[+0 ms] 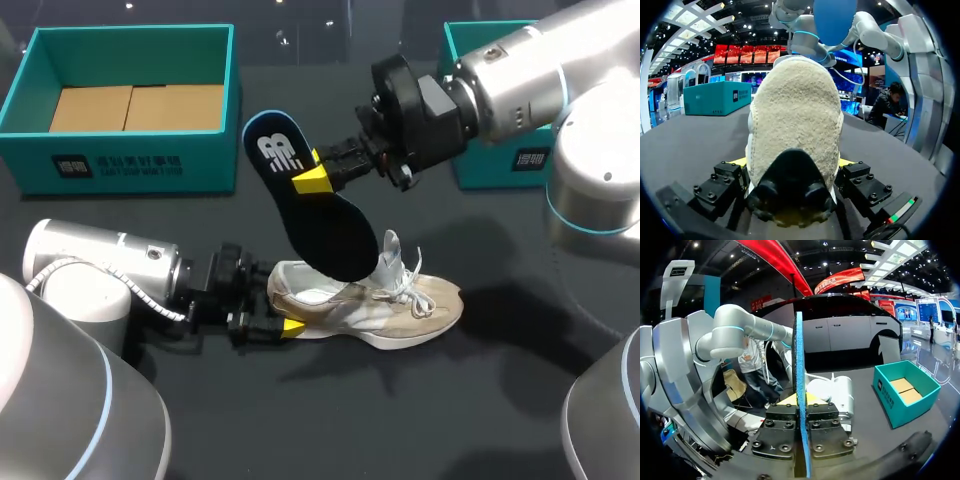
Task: Take the shoe out of the shoebox, open the shoe tongue, remove and reinsert the insole, then place the shoe into the shoebox
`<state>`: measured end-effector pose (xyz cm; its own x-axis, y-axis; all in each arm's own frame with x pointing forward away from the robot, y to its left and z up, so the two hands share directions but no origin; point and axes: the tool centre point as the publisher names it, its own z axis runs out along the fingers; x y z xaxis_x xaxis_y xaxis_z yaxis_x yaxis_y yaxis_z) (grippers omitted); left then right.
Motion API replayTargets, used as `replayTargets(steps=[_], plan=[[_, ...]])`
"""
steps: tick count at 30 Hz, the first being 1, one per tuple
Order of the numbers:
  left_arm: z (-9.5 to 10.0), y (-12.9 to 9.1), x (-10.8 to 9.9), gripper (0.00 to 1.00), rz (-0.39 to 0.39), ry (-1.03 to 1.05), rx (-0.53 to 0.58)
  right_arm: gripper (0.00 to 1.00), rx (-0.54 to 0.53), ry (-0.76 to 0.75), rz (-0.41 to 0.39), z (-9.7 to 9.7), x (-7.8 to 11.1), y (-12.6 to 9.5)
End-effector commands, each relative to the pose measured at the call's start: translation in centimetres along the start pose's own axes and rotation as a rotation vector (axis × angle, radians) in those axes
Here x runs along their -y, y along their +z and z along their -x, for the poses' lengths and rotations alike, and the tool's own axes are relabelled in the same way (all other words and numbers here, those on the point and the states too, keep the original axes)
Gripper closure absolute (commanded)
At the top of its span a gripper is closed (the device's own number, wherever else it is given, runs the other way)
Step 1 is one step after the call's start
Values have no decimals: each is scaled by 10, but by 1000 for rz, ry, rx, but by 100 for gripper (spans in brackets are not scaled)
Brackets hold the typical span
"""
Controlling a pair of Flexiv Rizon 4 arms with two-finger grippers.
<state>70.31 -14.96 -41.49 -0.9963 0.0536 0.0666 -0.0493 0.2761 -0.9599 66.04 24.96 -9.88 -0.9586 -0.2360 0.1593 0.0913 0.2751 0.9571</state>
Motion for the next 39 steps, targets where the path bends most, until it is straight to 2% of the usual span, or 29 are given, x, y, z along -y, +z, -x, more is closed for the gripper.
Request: replayTargets(steps=[1, 5, 7, 19, 29, 39], plan=[[-1, -1, 0, 100, -1, 0, 2, 100, 87, 30, 46, -39, 9, -17], [-1, -1, 0, 100, -1, 0, 2, 100, 185, 142, 118, -67, 10, -38], [-1, -1, 0, 100, -1, 0, 2, 100, 240, 183, 118, -78, 9, -45], [-1, -1, 0, 100, -1, 0, 2, 100, 240, 183, 118, -78, 9, -45], [-1, -1, 0, 100, -1, 0, 2, 100, 312, 266, 206, -102, 18, -57], [-1, -1, 0, 100, -1, 0, 2, 100, 335, 295, 244, -106, 24, -59]])
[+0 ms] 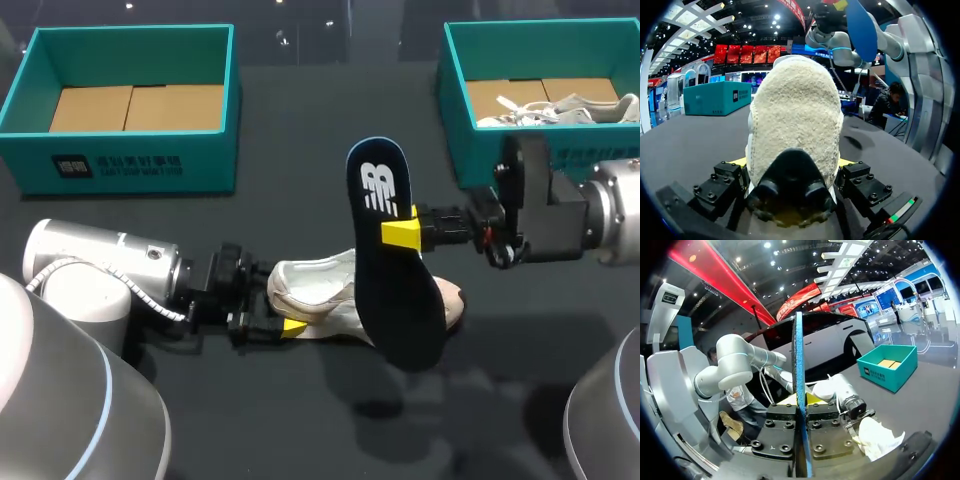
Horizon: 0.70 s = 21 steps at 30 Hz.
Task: Take the shoe out of the shoebox, open the shoe tongue, remove and reinsert the insole, then place the shoe into the shoebox
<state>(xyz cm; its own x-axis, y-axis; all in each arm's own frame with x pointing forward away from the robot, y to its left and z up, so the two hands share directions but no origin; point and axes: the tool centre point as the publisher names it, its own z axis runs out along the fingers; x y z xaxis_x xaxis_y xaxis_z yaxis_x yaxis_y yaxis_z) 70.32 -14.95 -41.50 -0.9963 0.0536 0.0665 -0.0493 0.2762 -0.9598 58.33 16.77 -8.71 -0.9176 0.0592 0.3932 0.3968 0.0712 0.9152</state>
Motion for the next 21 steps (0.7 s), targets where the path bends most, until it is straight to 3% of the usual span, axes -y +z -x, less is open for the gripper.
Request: replayTargets(steps=[1, 21], plan=[[-1, -1, 0, 100, -1, 0, 2, 100, 87, -2, 29, -8, 8, -6], [-1, -2, 2, 99, -5, -3, 4, 100, 78, 10, 84, -10, 7, -17]])
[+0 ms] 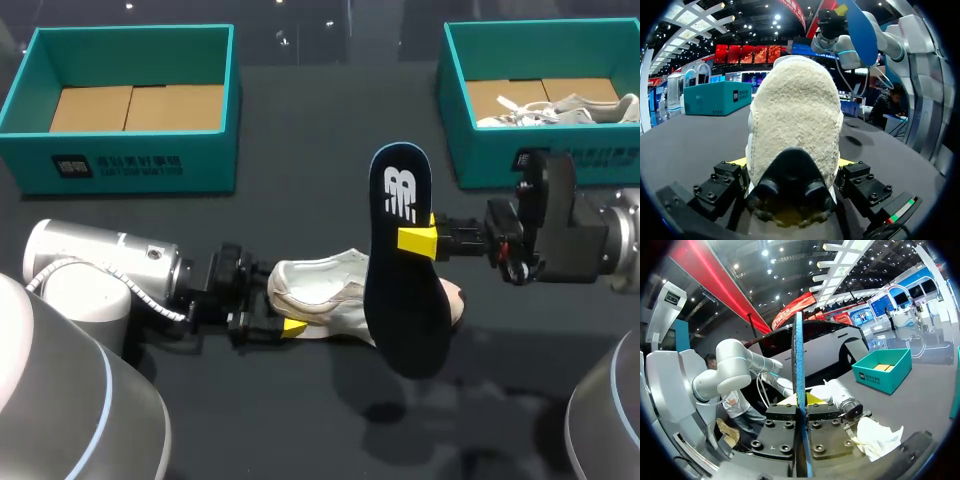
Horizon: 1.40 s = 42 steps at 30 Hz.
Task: Take the shoe out of the shoebox, open the shoe tongue, remove and reinsert the insole, then place the shoe into the shoebox
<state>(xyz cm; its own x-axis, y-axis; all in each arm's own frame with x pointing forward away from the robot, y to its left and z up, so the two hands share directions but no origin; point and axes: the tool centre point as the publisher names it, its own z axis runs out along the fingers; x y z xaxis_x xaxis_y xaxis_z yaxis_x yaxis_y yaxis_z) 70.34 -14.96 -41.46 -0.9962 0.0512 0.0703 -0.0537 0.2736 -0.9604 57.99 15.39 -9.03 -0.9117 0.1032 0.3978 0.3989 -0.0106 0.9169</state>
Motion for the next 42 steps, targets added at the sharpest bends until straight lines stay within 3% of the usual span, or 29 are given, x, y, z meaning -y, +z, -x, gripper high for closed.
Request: replayTargets(steps=[1, 4, 18, 22, 25, 40, 42], plan=[[-2, -2, 2, 84, -3, 1, 3, 100, 34, 1, 3, -9, 2, -4], [-3, -4, 4, 0, -3, 2, 2, 100, 34, 1, 3, -9, 2, -4], [-2, -24, 10, 0, 103, 39, -4, 100, 34, 1, 3, -9, 2, -4], [-2, -35, 15, 0, 182, 52, -24, 100, 34, 1, 3, -9, 2, -4], [-3, -46, 19, 0, 330, 45, -39, 100, 34, 1, 3, -9, 2, -4], [-3, -46, 19, 0, 330, 45, -39, 100, 34, 1, 3, -9, 2, -4], [-1, -49, 23, 0, 374, 44, -60, 100, 34, 1, 3, -9, 2, -4]])
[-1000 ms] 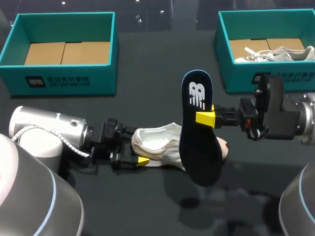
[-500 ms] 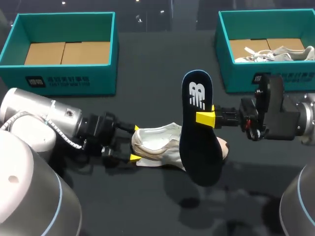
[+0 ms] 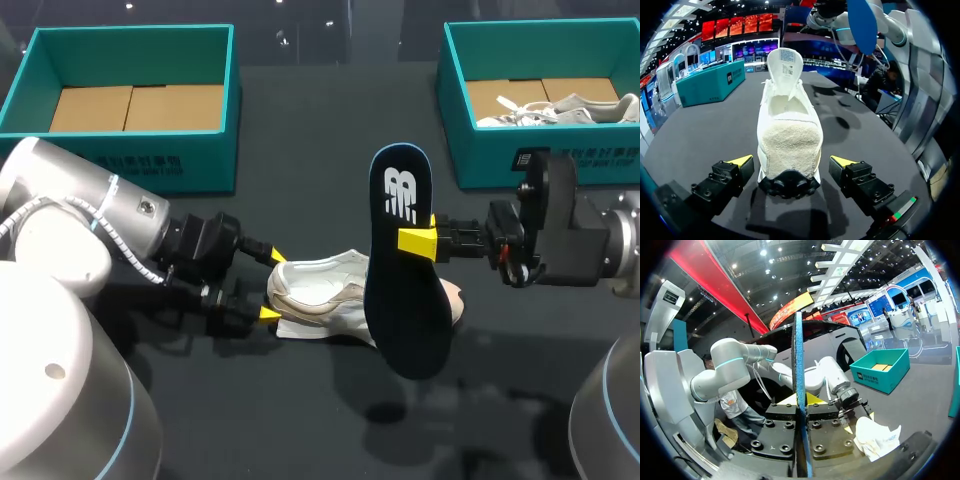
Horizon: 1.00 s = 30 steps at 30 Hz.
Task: Take the shoe out of the shoebox, open the shoe tongue, remove and reinsert the insole, then place the shoe into the shoebox
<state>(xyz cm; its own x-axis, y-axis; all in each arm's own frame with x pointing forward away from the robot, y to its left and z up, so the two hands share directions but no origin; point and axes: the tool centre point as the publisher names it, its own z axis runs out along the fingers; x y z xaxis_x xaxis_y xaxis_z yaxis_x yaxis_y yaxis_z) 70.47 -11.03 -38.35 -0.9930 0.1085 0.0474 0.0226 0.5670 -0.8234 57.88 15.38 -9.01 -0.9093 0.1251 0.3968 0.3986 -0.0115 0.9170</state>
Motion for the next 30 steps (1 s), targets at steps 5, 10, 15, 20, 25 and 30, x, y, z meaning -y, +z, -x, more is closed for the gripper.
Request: replayTargets(steps=[5, 10, 15, 20, 25, 30], plan=[[2, -19, 19, 0, 150, 12, -53, 100, 12, 1, 2, -8, 2, -4], [1, -29, 33, 0, 325, -1, -33, 100, 12, 1, 2, -8, 2, -4], [-6, -32, 40, 0, 573, 104, 135, 100, 12, 1, 2, -8, 2, -4], [-6, -32, 40, 0, 573, 104, 135, 100, 12, 1, 2, -8, 2, -4], [-6, -32, 40, 0, 573, 104, 135, 100, 12, 1, 2, -8, 2, -4], [-4, -33, 44, 0, 600, 103, 87, 100, 12, 1, 2, -8, 2, -4]])
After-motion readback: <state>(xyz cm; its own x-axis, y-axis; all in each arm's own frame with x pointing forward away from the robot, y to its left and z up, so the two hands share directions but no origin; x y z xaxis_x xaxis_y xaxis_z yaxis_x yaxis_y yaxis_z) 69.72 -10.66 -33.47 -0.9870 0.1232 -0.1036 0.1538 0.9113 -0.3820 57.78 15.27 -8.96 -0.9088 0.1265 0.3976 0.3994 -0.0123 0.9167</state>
